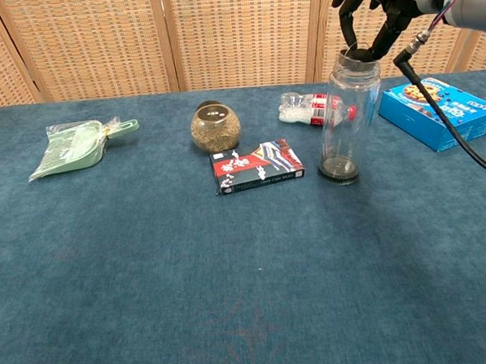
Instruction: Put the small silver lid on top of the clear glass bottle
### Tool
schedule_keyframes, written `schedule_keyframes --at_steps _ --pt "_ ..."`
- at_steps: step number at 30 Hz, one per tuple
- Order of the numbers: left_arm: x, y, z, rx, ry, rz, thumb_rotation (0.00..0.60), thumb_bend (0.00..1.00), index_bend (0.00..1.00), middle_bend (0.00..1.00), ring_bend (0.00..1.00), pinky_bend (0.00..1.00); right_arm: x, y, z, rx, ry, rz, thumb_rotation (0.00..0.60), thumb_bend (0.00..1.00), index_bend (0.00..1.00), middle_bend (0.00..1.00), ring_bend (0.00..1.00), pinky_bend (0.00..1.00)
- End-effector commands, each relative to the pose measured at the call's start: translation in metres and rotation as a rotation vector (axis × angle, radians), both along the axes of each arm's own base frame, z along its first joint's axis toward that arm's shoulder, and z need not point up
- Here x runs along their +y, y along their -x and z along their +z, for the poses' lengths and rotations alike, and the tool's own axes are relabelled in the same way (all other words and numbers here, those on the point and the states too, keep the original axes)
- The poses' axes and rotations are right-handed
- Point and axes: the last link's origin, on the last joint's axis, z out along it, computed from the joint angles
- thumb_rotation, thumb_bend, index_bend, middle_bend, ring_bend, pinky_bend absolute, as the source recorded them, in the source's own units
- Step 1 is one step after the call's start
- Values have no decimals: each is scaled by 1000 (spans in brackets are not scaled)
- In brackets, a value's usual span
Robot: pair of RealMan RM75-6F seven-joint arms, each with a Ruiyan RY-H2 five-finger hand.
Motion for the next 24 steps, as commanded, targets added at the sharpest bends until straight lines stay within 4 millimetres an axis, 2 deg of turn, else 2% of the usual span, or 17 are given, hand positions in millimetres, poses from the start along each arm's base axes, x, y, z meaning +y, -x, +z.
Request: schedule_keyframes --at_steps 1,24 --pt "0 0 0 -1 -1 -2 600 190 0 0 0 0 -1 0 0 1 3 -3 600 556 620 158 0 222" --pt "0 0 0 -1 2 -1 600 190 0 0 0 0 -5 0 1 14 41 5 600 556 619 158 0 222"
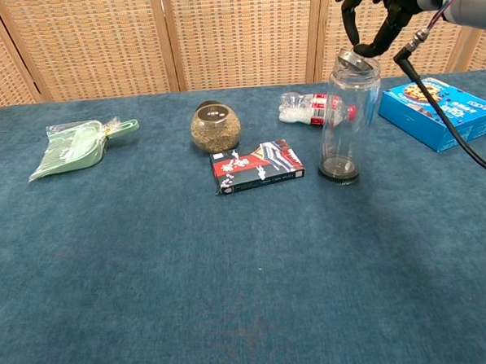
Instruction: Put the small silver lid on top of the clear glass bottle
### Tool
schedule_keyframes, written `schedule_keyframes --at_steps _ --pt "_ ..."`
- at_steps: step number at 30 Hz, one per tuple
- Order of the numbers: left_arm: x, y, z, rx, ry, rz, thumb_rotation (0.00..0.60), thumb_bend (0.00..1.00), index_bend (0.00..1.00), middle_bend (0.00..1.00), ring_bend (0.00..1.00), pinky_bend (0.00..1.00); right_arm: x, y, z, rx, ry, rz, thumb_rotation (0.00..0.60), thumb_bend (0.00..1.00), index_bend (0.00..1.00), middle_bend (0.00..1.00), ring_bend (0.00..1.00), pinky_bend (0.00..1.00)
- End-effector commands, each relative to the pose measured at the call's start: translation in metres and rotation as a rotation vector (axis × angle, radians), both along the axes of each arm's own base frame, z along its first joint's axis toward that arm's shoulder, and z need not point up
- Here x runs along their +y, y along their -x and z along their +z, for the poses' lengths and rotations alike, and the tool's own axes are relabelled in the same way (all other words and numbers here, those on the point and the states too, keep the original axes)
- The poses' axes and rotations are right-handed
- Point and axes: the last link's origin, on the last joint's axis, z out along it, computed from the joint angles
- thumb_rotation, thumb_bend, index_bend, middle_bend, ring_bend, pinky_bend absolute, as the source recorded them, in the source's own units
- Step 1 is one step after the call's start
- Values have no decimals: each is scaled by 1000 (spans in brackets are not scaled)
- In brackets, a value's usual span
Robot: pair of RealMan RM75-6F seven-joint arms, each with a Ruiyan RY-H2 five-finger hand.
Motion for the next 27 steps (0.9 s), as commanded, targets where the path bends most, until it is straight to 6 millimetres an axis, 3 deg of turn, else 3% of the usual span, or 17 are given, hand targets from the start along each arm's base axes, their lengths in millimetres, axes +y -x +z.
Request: schedule_keyframes --at_steps 1,27 --pt "0 0 0 0 0 0 600 190 0 0 0 0 -1 -1 0 2 13 5 600 556 619 159 0 222" --pt "1 -1 -3 3 9 -2 600 190 0 0 0 0 0 5 4 57 57 8 600 555 619 164 0 222"
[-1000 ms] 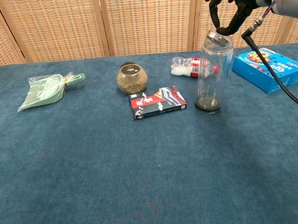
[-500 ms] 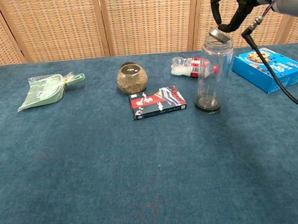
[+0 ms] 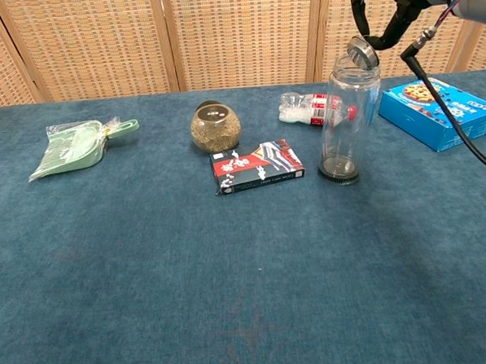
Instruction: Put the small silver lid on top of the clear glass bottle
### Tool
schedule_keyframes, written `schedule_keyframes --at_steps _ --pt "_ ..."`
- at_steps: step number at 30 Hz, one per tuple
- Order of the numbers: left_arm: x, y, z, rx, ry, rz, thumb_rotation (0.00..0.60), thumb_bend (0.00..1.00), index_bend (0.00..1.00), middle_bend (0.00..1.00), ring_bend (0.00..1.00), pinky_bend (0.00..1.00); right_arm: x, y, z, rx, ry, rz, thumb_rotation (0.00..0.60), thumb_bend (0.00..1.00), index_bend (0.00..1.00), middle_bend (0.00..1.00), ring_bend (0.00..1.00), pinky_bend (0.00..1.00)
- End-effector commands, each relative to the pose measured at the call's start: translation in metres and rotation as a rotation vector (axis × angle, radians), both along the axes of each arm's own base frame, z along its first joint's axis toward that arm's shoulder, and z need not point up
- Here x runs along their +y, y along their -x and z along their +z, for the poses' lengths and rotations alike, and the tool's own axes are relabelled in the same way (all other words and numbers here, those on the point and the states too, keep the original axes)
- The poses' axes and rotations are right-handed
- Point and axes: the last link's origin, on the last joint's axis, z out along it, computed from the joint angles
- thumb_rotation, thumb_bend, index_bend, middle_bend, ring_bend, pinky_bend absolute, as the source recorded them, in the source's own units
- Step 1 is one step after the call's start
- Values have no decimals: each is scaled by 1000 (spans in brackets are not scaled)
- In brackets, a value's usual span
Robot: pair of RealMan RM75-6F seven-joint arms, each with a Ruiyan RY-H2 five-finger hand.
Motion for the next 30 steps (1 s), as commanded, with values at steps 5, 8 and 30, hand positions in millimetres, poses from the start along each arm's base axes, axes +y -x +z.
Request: schedule_keyframes --at_steps 5,8,30 --pt "0 0 0 -1 0 0 600 190 0 0 0 0 3 1 -3 1 -10 3 600 516 620 153 0 222" --pt "0 0 0 -2 -1 -2 600 190 0 0 0 0 5 2 -4 -3 -17 4 600 418 590 115 0 222" --pt "0 0 1 -7 -3 1 600 190 0 0 0 0 20 -1 16 -64 3 22 600 292 350 0 0 211"
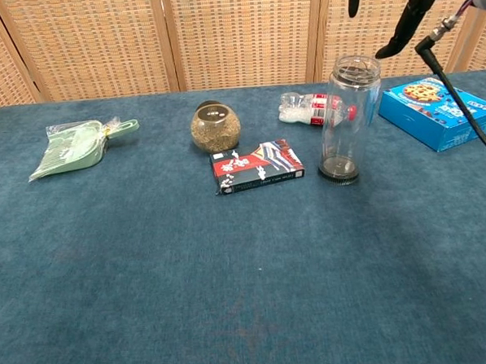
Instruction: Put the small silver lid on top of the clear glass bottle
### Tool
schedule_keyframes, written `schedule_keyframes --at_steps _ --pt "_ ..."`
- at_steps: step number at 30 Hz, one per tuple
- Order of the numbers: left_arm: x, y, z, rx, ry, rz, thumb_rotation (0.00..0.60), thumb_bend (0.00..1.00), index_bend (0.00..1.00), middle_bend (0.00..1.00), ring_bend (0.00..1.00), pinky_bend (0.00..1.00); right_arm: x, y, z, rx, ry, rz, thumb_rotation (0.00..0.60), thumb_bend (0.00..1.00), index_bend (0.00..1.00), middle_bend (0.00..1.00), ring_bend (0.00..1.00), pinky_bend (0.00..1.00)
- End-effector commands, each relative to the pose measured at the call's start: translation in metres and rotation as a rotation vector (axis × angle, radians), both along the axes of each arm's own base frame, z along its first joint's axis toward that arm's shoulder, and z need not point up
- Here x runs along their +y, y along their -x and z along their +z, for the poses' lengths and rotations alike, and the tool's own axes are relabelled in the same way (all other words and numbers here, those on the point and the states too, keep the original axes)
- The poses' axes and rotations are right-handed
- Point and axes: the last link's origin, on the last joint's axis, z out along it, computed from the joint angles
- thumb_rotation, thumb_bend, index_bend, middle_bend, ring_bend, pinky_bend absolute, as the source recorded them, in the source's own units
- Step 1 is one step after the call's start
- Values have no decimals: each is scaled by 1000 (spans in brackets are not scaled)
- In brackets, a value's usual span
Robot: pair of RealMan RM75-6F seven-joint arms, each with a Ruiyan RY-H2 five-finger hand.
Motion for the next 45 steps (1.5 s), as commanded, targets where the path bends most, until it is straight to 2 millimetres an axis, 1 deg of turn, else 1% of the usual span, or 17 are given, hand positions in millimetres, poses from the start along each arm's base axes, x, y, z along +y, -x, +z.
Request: schedule_keyframes --at_steps 1,10,12,15,17,21,26,33,42,45 --pt "0 0 0 -1 0 -1 600 190 0 0 0 0 5 0 5 -18 1 1 600 289 340 0 0 206" --pt "-2 -2 1 -9 2 -13 600 190 0 0 0 0 32 7 12 -49 -52 -25 600 285 194 0 0 153" --pt "-2 -2 1 -11 2 -16 600 190 0 0 0 0 37 9 11 -51 -73 -36 600 330 174 0 0 145" --pt "-3 -3 1 -14 3 -21 600 190 0 0 0 0 44 11 8 -44 -101 -43 600 435 173 0 0 146" --pt "-4 -3 2 -15 3 -25 600 190 0 0 0 0 48 12 4 -37 -120 -47 600 480 173 0 0 145" --pt "-5 -5 2 -17 1 -31 600 190 0 0 0 0 52 12 -4 -30 -149 -44 600 505 173 0 0 146" --pt "-6 -5 2 -16 3 -36 600 190 0 0 0 0 50 9 -11 -32 -163 -37 600 506 173 0 0 145" --pt "-5 -5 2 -16 3 -32 600 190 0 0 0 0 41 3 -12 -41 -153 -33 600 529 178 0 0 145" --pt "-4 -4 1 -15 5 -27 600 190 0 0 0 0 32 5 -13 -26 -143 -47 600 547 279 0 0 145" --pt "-3 -3 1 -13 7 -25 600 190 0 0 0 0 31 6 -14 -28 -144 -53 600 551 287 0 0 145"
